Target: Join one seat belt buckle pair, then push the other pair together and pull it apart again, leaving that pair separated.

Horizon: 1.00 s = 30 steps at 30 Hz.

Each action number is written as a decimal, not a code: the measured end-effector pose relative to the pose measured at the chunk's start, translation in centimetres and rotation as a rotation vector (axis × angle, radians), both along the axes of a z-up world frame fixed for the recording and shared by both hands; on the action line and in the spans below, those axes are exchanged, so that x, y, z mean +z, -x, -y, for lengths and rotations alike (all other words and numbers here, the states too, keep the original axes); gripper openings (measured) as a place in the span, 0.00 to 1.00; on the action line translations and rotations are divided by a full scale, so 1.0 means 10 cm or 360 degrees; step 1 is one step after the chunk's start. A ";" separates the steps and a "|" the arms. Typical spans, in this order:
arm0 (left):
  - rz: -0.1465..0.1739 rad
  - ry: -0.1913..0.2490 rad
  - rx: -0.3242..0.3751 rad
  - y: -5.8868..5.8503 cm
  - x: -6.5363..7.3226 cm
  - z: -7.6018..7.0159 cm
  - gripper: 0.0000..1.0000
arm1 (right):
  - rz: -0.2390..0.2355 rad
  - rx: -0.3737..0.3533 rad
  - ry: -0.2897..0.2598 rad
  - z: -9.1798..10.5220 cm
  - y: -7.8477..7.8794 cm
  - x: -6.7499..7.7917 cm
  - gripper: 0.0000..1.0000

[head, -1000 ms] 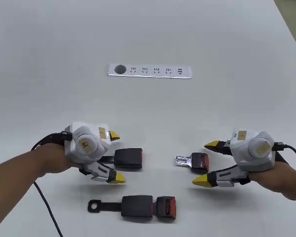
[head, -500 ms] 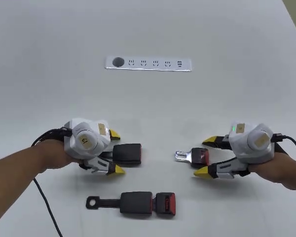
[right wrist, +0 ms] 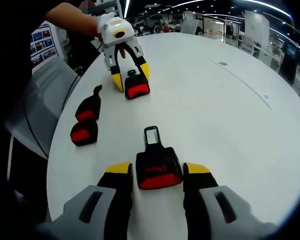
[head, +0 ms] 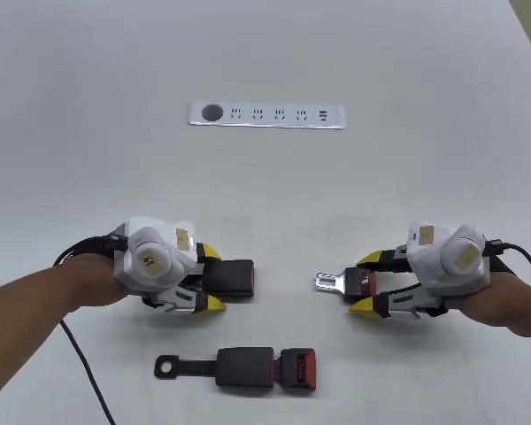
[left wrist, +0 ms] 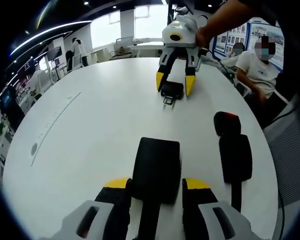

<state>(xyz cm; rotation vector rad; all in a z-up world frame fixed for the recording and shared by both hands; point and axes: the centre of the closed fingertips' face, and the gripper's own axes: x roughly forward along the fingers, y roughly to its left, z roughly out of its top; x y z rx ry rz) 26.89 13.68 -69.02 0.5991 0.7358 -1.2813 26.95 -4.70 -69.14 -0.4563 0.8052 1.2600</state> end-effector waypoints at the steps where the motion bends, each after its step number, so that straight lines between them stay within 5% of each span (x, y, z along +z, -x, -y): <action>1: -0.0002 0.0007 0.0008 -0.02 0.02 0.00 0.38 | 0.0003 0.0005 0.0010 0.01 -0.01 0.00 0.35; 17: -0.0016 -0.0029 -0.0061 -0.12 -0.04 0.03 0.35 | -0.0060 0.0096 0.0066 0.02 -0.06 -0.02 0.34; 21: -0.0023 -0.0033 -0.0047 -0.11 -0.04 0.04 0.35 | -0.0019 0.0190 0.0119 0.04 -0.04 -0.04 0.33; 30: -0.0033 -0.0054 -0.0032 -0.09 -0.05 0.05 0.35 | -0.0026 0.0203 0.0159 0.04 -0.04 -0.06 0.33</action>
